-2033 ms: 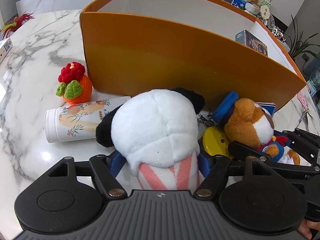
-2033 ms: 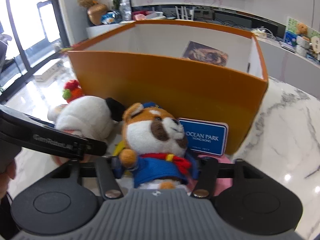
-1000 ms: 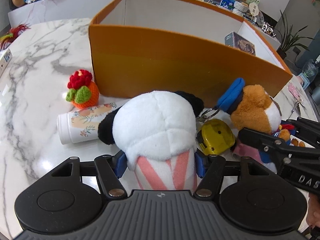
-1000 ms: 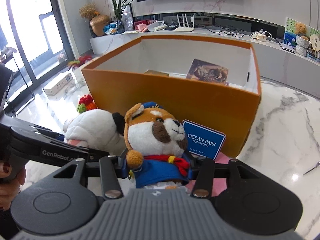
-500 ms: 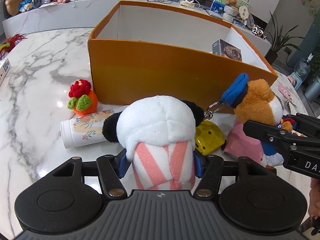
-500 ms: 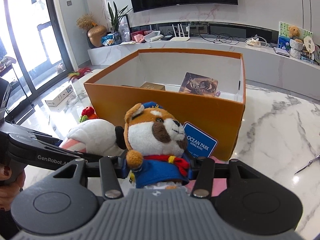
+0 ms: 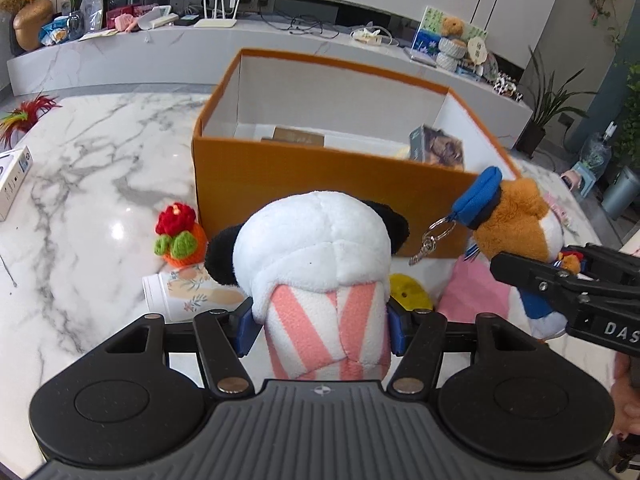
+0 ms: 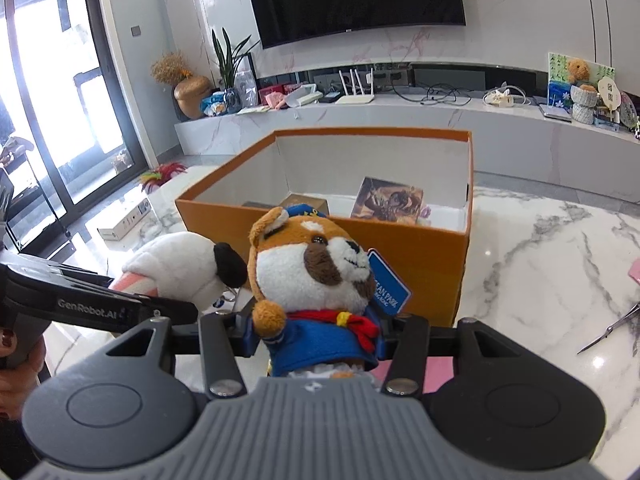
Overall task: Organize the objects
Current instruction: 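Lift panda plush with left tool while right tool carries dog plush over box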
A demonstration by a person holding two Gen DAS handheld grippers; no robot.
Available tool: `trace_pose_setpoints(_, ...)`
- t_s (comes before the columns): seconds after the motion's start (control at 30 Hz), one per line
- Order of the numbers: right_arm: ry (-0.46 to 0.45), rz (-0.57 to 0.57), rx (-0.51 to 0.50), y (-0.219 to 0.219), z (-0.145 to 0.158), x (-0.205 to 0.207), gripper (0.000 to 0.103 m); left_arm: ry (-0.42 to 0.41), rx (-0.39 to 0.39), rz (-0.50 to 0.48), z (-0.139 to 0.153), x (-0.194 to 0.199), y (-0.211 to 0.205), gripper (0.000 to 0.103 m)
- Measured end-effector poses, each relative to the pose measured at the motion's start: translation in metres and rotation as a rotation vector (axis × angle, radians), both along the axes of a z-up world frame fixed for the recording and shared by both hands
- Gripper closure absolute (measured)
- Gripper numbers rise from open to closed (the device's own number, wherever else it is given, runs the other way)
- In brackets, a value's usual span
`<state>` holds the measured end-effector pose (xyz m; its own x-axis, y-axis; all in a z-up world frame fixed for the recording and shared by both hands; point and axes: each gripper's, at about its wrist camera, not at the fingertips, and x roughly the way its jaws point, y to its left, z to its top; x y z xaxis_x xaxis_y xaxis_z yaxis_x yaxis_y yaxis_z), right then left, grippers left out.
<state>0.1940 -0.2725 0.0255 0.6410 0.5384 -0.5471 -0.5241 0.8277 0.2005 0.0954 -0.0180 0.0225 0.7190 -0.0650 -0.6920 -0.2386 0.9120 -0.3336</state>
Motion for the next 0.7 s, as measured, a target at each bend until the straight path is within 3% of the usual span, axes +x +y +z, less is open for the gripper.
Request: trace_pose_setpoints(0.7,-0.094,-0.036,0.093,-0.011,0.052,-0.045,0.05,-0.15,-0.003,0.113,0.058,-0.042,0.037,0.033)
